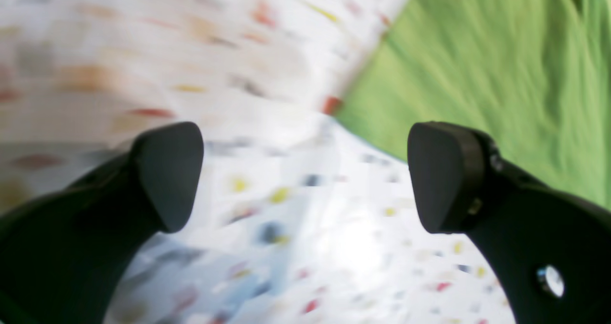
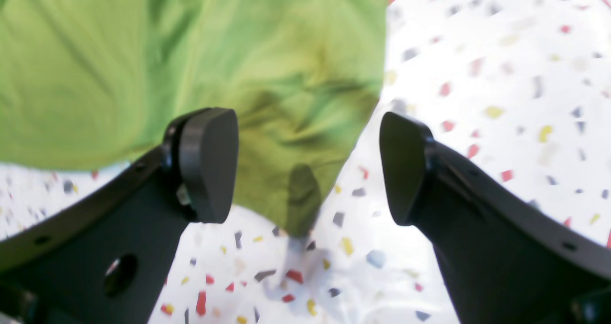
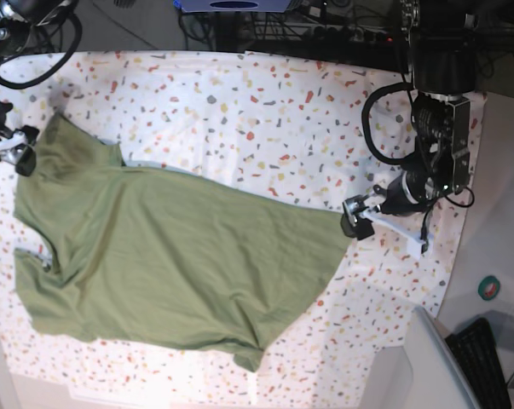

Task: Layout the t-shirt on the table in an organized manner, then fold the t-shirt properly
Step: 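Regrasp the shirt hem corner with the left gripper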

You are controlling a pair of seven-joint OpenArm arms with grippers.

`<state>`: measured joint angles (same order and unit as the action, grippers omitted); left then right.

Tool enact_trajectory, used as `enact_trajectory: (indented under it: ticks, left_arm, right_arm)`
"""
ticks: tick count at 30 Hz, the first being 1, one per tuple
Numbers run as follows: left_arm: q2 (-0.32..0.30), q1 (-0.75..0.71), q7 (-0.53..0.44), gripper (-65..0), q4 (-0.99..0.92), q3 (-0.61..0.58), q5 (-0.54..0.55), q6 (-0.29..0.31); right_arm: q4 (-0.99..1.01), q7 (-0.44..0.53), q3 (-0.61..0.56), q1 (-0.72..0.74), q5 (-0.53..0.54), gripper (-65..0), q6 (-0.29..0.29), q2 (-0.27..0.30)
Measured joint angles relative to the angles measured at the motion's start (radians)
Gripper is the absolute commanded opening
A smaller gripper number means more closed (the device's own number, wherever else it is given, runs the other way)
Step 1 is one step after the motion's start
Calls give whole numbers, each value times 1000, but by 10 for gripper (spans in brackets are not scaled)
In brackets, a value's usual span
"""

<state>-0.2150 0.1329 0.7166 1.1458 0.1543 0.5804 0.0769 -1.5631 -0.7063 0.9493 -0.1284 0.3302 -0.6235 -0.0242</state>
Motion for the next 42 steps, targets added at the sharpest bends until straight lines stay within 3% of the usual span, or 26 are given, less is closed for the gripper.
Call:
enact_trajectory:
  ticks: [6, 10, 12, 20, 23, 28, 32, 36, 42]
  left_arm:
    - [17, 97, -23, 0, -152, -3, -8, -1]
    - [48, 137, -90, 0, -226, -15, -4, 55]
    - [41, 162, -101, 0, -266, -61, -2, 55]
    - [35, 174, -126, 0, -287, -116, -3, 55]
    - [35, 174, -126, 0, -286, -119, -3, 55]
    - [36, 166, -125, -283, -291, -110, 0, 53]
    - [34, 163, -109, -457, -294, -116, -1, 51]
    - [35, 160, -99, -643, -298, -114, 0, 51]
    - [35, 158, -96, -650, -298, -114, 3, 51]
  right_arm:
    - [54, 2, 56, -5, 6, -212, 0, 6]
    - [99, 0, 55, -4, 4, -212, 0, 5]
    - [116, 5, 55, -3, 4, -212, 0, 8]
    - [148, 17, 55, 1, 7, -212, 1, 10]
    - [248, 6, 55, 27, -2, -212, -3, 51]
    - [436, 29, 55, 96, 6, -212, -4, 143]
    - [567, 115, 57, 134, 16, -212, -6, 168]
    - [644, 141, 51, 166, 28, -212, -6, 196]
    - [702, 176, 52, 167, 49, -212, -23, 210]
